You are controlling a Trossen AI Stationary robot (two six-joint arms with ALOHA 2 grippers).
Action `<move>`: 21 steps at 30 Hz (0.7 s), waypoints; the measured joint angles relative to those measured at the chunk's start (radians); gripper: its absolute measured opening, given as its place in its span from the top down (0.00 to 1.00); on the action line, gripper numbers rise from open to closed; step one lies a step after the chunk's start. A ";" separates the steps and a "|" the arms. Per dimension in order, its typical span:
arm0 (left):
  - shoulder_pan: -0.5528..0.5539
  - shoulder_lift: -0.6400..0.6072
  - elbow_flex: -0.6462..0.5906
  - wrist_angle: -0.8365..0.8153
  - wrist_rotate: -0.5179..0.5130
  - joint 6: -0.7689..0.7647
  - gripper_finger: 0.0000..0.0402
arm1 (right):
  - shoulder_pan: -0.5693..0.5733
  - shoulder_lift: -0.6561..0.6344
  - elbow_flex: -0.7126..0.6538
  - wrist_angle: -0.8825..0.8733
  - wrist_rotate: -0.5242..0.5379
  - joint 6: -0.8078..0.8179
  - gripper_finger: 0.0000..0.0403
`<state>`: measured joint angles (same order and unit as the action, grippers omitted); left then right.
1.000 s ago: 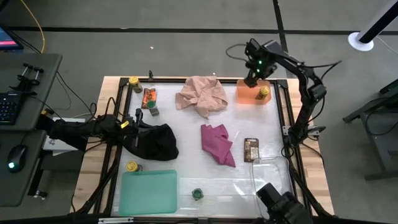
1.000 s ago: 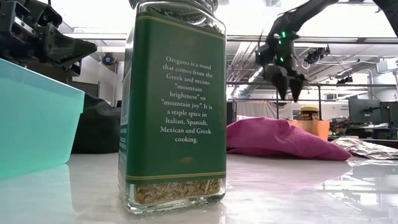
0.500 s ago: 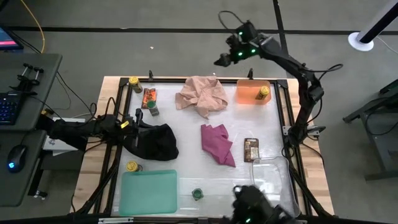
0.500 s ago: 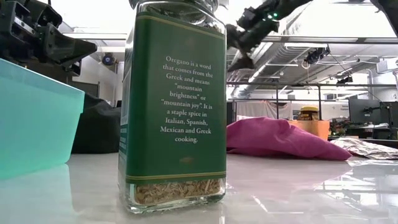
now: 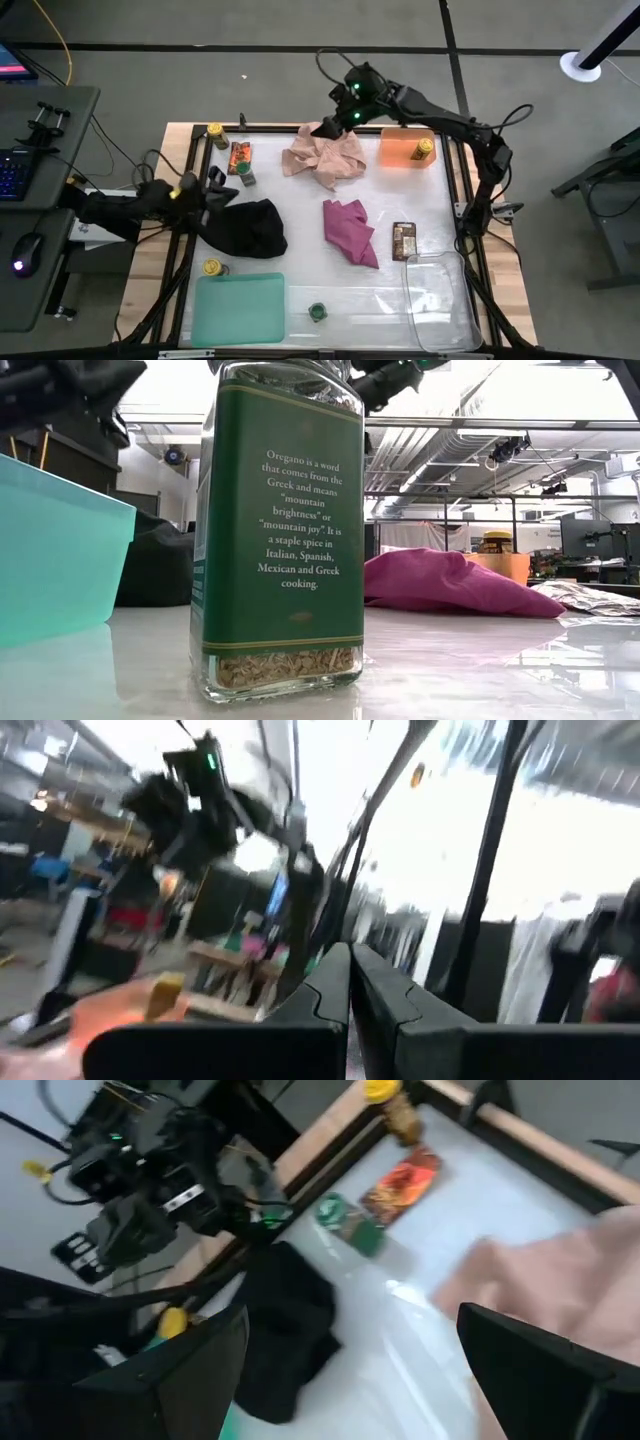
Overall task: Sort spices by type
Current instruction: Put the top yellow seasoning bottle into the orange bin
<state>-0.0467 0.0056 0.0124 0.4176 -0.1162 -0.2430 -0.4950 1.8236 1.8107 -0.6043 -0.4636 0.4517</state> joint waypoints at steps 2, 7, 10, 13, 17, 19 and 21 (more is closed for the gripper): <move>0.000 0.000 0.000 0.046 0.000 -0.039 1.00 | 0.022 0.000 0.000 0.023 0.004 0.037 0.12; 0.001 0.003 0.003 0.142 -0.131 -0.087 1.00 | 0.047 0.000 0.000 0.033 0.016 0.071 0.12; 0.015 0.061 0.059 0.029 -0.287 -0.248 1.00 | 0.047 0.000 0.000 0.033 0.016 0.067 0.12; 0.058 0.182 0.163 -0.147 -0.293 -0.342 1.00 | 0.038 0.000 0.000 0.034 0.016 0.065 0.12; 0.186 0.396 0.361 -0.413 -0.258 -0.441 1.00 | 0.005 0.000 0.000 0.048 0.014 0.043 0.12; 0.285 0.510 0.473 -0.595 -0.197 -0.447 1.00 | -0.014 0.000 0.000 0.051 -0.005 0.038 0.12; 0.398 0.627 0.581 -0.763 -0.123 -0.437 1.00 | -0.033 0.000 0.000 0.051 -0.031 0.034 0.12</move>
<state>0.3509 0.6326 0.5931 -0.3451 -0.2394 -0.6795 -0.5277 1.8236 1.8108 -0.5533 -0.4949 0.4861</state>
